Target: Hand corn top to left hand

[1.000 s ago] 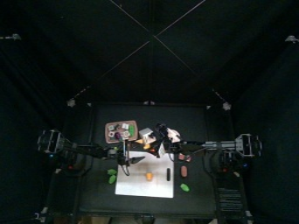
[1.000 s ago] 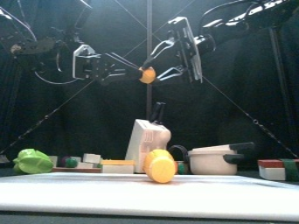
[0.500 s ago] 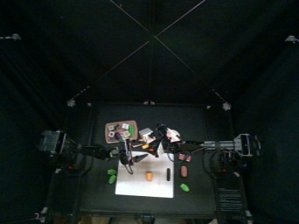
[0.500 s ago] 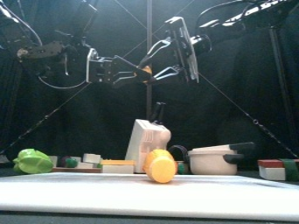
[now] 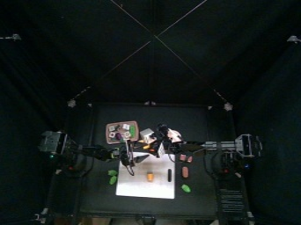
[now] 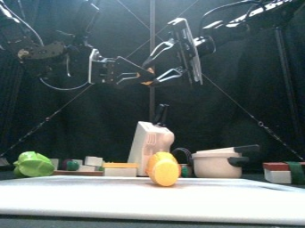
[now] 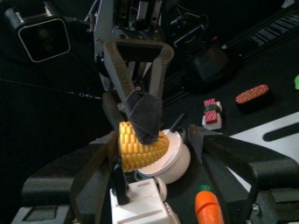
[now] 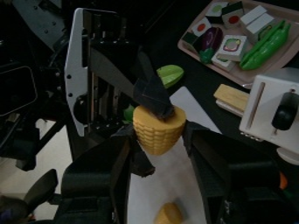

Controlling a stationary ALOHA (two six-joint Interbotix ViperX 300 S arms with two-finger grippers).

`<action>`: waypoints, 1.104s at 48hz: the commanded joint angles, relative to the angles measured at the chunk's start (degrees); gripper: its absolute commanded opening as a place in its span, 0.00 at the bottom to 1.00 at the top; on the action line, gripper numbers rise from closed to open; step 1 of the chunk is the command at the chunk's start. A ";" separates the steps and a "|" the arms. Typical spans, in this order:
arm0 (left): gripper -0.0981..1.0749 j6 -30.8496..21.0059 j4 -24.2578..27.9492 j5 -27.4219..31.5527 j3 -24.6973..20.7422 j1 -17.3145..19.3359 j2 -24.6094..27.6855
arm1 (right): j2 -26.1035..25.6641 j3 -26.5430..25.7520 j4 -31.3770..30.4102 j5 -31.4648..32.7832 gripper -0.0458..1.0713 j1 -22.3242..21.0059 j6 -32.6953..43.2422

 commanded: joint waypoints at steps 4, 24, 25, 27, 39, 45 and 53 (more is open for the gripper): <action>0.74 0.09 0.09 -0.44 -1.14 -0.09 -0.35 | -0.97 -1.49 0.00 -0.35 0.60 -0.35 -0.09; 0.66 0.09 0.18 -0.44 -0.35 0.00 -0.88 | -0.97 -0.88 -0.26 -1.05 0.64 -0.35 -0.09; 0.66 0.09 0.18 -0.44 -0.35 0.00 -0.97 | -0.97 -0.88 -0.18 -1.05 0.65 -0.35 -0.09; 0.66 0.09 0.18 -0.44 -0.18 -0.09 -1.05 | -0.97 -0.79 -0.18 -1.05 0.67 -0.35 -0.09; 0.66 0.18 0.18 -0.44 0.09 0.00 -1.23 | -0.97 -0.35 -0.79 -1.05 0.90 -0.35 -0.18; 0.66 0.18 0.18 -0.44 0.18 0.00 -1.23 | -1.14 -0.18 -0.79 -0.70 0.96 -0.35 -0.18; 0.66 0.18 0.09 -0.53 0.53 0.18 -1.32 | -1.76 0.35 -0.79 -0.26 0.96 -0.35 -0.18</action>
